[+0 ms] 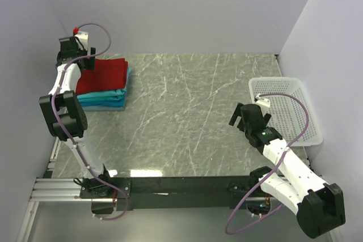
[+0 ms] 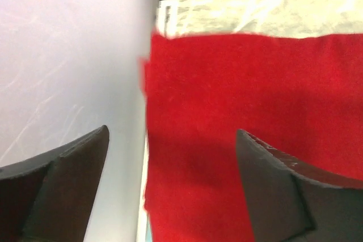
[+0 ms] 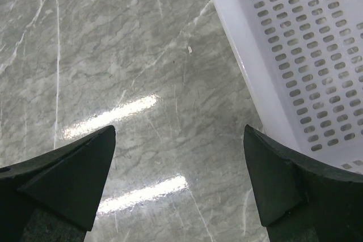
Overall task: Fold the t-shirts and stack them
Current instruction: Neatly place the folded tshirt to the corner, then reset both grippers
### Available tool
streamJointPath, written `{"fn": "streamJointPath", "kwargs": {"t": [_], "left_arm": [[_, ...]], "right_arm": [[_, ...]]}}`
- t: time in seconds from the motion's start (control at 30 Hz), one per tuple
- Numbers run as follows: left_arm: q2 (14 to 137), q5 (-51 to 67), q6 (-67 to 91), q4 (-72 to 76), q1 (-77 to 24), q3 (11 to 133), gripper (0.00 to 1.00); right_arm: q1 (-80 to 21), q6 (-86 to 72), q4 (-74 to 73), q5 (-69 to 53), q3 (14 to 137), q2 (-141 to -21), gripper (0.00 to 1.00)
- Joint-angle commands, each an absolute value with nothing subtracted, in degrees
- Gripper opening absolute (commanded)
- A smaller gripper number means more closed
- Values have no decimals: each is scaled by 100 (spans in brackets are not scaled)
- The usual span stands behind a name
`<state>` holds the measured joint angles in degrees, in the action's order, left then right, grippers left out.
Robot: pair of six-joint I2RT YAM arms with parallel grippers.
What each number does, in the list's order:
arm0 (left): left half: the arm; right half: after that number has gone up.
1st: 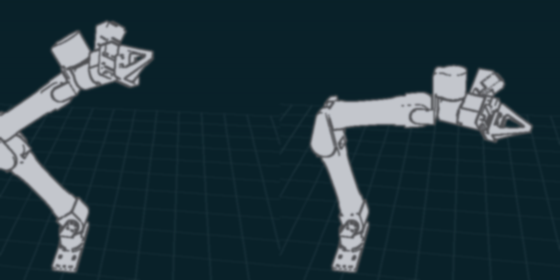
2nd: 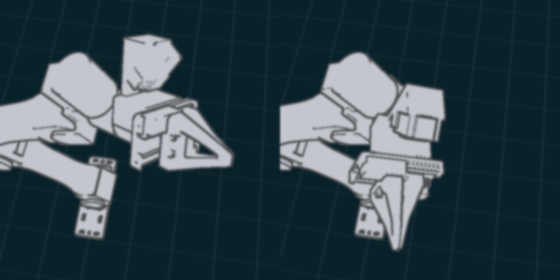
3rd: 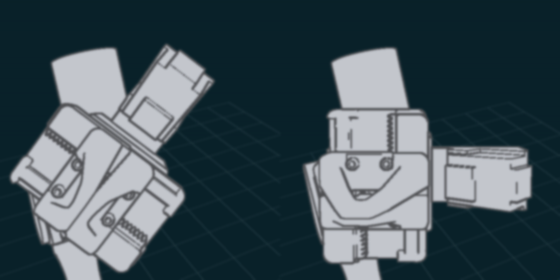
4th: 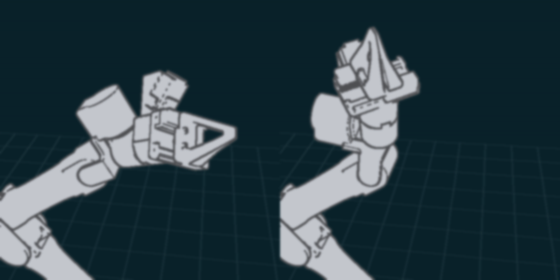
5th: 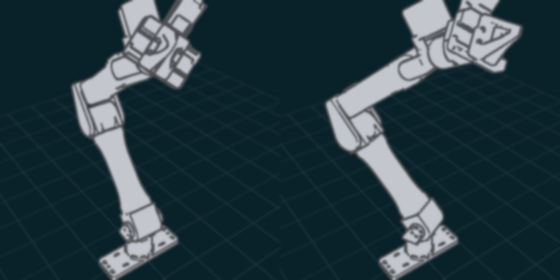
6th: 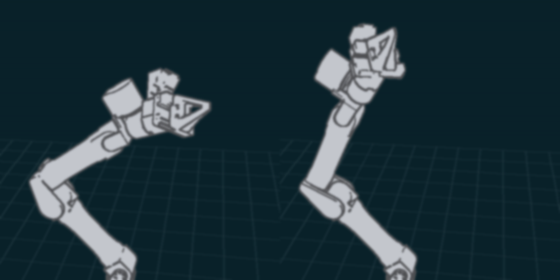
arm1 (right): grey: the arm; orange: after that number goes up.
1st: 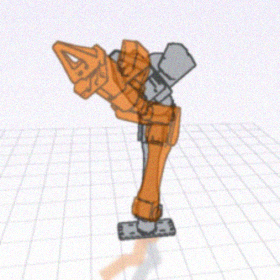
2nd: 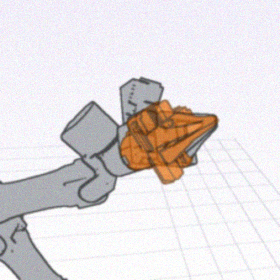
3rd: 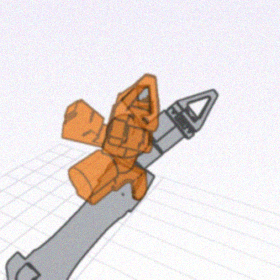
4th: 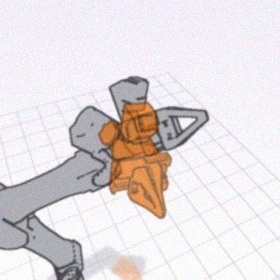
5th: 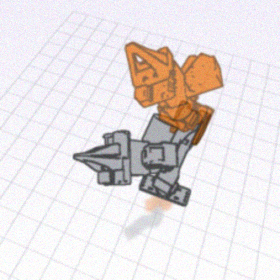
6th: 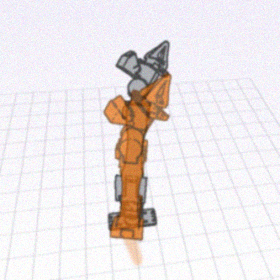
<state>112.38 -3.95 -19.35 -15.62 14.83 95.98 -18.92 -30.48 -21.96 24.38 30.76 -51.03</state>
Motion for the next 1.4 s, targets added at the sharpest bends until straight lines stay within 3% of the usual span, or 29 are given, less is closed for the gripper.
{"fn": "streamJointPath", "kwargs": {"t": [0.0, 0.17, 0.37, 0.63, 0.73, 0.93, 1.13, 1.37], "left_arm": [[11127, -834, -1444, -1274, 1529, 9861, 99], [10934, -792, -1099, -1441, 1529, 10124, 100], [10013, 104, -212, -1670, 1512, 10257, 99], [8896, 1325, 2090, -1283, 1363, 9695, 99], [8308, 1626, 2662, -1117, 951, 8846, 100], [6594, 439, 3075, -642, -630, 6546, 100], [5213, 546, 3568, -44, -1361, 4319, 100], [4492, 18, 3920, -245, -1775, 2998, 99]], "right_arm": [[-1846, -2988, -2118, 2584, 3287, -5062, 100], [-1854, -3015, -2136, 2584, 3296, -5010, 100], [-1854, -3032, -2092, 2496, 3305, -4782, 100], [-1846, -3059, -2083, 2268, 3445, -4439, 100], [-1846, -3059, -2118, 2206, 3507, -4299, 100], [-1846, -2971, -2005, 1969, 3481, -4009, 100], [-1846, -2857, -1706, 1644, 3288, -3780, 100], [-1846, -2839, -1512, 1547, 3024, -3612, 100]]}}
